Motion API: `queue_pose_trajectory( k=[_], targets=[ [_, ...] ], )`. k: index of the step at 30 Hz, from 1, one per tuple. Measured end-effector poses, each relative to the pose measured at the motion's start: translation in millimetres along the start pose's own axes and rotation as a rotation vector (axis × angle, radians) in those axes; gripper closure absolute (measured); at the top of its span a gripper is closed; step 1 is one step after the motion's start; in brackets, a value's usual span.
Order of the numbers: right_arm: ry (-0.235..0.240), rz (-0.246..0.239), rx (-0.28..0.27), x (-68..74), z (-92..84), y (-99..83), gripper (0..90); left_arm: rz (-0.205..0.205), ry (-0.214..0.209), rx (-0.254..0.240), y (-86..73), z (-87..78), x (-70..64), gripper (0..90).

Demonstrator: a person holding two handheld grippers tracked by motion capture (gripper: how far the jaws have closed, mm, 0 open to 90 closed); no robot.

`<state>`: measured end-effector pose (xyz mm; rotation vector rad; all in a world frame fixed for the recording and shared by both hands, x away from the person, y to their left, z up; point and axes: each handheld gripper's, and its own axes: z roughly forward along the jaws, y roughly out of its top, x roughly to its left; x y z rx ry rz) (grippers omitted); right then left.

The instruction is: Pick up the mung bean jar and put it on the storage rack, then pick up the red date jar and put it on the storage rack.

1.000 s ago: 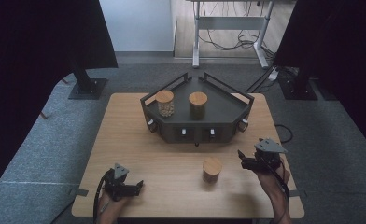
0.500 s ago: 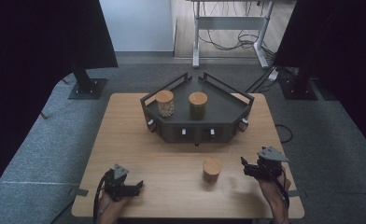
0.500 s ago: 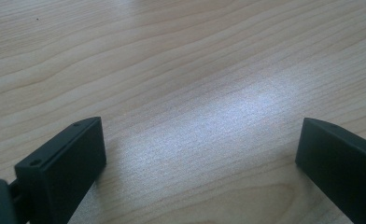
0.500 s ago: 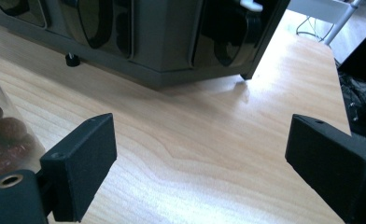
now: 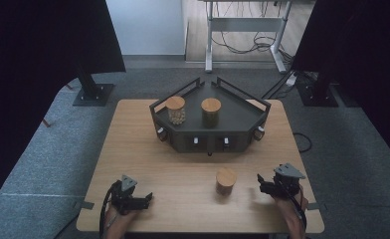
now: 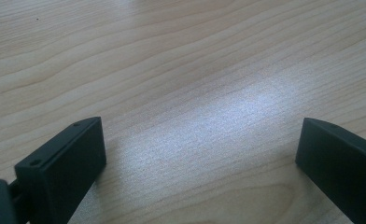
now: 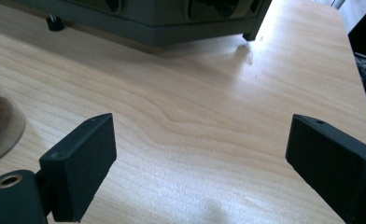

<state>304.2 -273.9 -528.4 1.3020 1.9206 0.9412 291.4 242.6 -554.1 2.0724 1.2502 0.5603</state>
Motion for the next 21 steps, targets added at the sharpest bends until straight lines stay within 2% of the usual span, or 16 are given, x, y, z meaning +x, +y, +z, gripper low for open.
queue_pose_trajectory(
  k=[7,21],
  targets=[
    [0.002,0.016,0.018,-1.3,4.5,-8.1,7.8,0.000,0.000,0.000,0.0,0.0,0.0,1.4],
    [0.009,0.022,-0.027,4.7,-3.6,0.1,7.3,0.000,0.000,0.000,0.0,0.0,0.0,1.4]
  ],
)
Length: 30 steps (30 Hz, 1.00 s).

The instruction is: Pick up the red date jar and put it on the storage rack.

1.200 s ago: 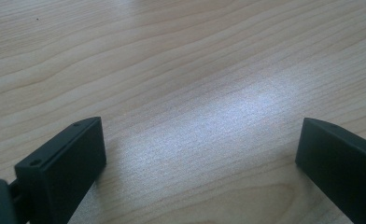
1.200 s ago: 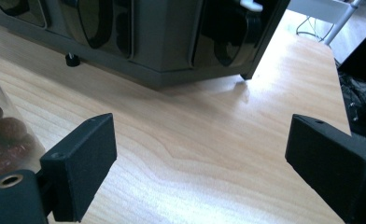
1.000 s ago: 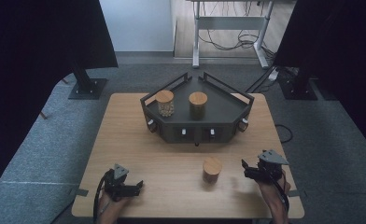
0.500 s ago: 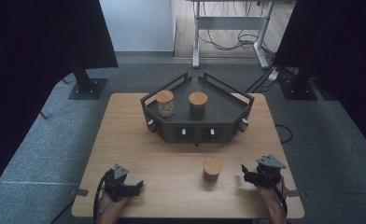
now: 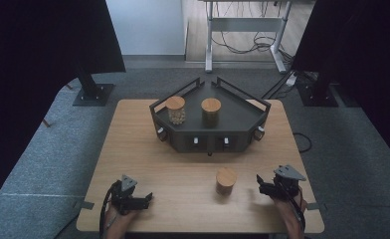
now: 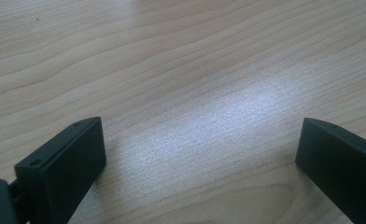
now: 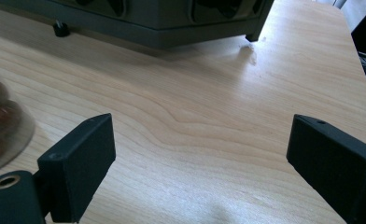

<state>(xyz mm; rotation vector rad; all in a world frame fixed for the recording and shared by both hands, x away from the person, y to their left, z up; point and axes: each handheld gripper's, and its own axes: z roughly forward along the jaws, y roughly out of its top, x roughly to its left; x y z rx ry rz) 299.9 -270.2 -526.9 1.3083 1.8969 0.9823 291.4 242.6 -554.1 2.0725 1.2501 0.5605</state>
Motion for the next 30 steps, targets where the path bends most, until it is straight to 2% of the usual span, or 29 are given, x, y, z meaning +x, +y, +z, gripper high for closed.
queue_pose_trajectory(
  k=[13,30],
  targets=[
    [0.038,0.030,-0.055,14.7,-9.7,14.2,6.3,0.000,0.000,0.000,0.0,0.0,0.0,1.4],
    [0.076,0.046,-0.102,34.5,-9.3,28.8,6.2,-0.001,0.002,0.000,-0.1,-0.1,-0.2,1.4]
  ],
)
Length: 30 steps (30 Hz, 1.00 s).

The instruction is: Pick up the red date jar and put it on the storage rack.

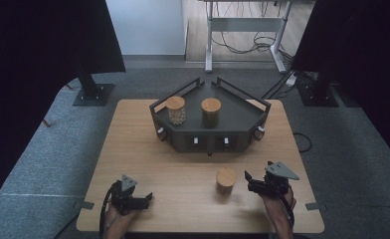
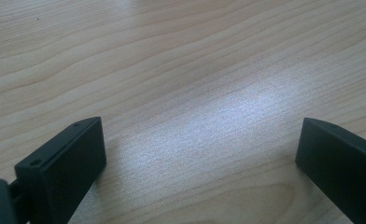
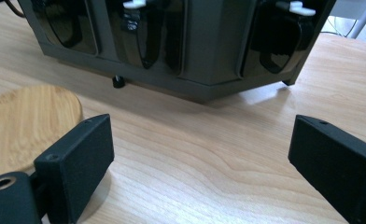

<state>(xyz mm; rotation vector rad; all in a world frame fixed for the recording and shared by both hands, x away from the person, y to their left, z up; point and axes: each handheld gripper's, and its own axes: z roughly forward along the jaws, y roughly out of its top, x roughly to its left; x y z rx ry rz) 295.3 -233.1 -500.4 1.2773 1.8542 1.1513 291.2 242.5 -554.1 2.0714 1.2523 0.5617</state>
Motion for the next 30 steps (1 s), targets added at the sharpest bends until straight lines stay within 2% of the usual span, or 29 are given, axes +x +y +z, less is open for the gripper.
queue_pose_trajectory(
  k=[14,30],
  targets=[
    [0.040,-0.002,-0.014,17.6,3.1,8.5,6.2,-0.001,0.000,-0.001,-0.2,-0.1,-0.2,1.4],
    [0.091,-0.043,-0.017,41.3,9.3,14.2,6.3,0.000,-0.001,0.000,-0.2,-0.2,-0.2,1.4]
  ],
)
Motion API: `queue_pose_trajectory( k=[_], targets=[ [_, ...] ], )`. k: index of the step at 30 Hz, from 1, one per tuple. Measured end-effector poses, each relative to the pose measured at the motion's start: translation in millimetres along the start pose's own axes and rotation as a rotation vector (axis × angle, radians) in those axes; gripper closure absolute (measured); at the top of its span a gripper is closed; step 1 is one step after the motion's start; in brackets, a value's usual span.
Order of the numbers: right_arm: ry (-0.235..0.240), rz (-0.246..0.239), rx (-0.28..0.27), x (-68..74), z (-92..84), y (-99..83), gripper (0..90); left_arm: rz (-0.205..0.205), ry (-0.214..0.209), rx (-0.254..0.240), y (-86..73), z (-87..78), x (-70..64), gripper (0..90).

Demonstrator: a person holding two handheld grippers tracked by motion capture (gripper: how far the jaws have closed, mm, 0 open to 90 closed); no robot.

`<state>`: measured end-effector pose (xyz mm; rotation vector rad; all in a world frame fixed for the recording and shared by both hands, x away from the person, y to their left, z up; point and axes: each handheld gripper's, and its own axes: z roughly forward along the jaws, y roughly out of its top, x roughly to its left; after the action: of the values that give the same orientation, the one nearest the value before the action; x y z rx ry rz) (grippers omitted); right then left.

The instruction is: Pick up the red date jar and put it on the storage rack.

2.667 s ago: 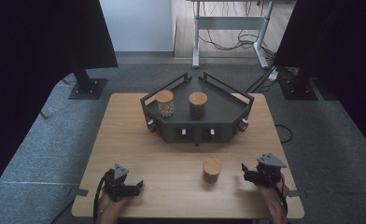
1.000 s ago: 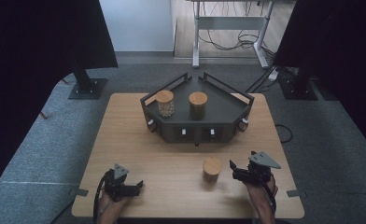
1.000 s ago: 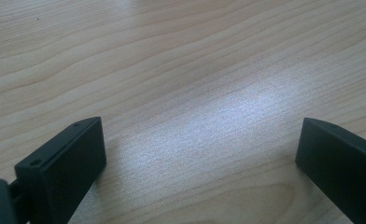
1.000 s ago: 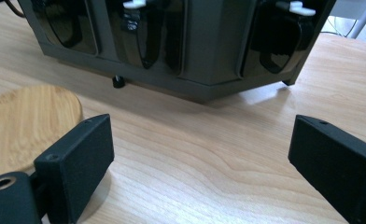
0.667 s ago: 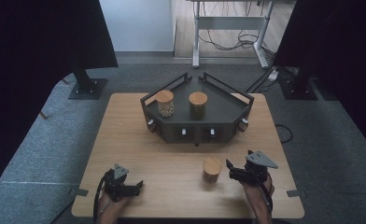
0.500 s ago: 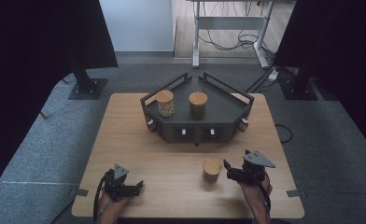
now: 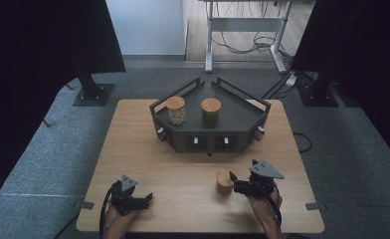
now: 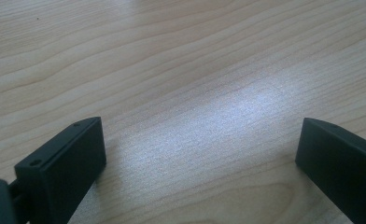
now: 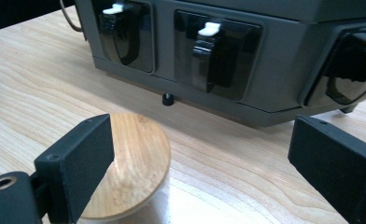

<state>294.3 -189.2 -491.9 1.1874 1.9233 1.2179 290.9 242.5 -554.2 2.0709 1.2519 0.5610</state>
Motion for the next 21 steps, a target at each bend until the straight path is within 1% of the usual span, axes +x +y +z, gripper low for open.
queue_pose_trajectory(
  k=[21],
  targets=[
    [0.083,-0.027,-0.004,23.5,7.4,0.1,6.0,0.001,-0.001,0.000,-0.1,0.0,-0.1,1.4]
  ],
)
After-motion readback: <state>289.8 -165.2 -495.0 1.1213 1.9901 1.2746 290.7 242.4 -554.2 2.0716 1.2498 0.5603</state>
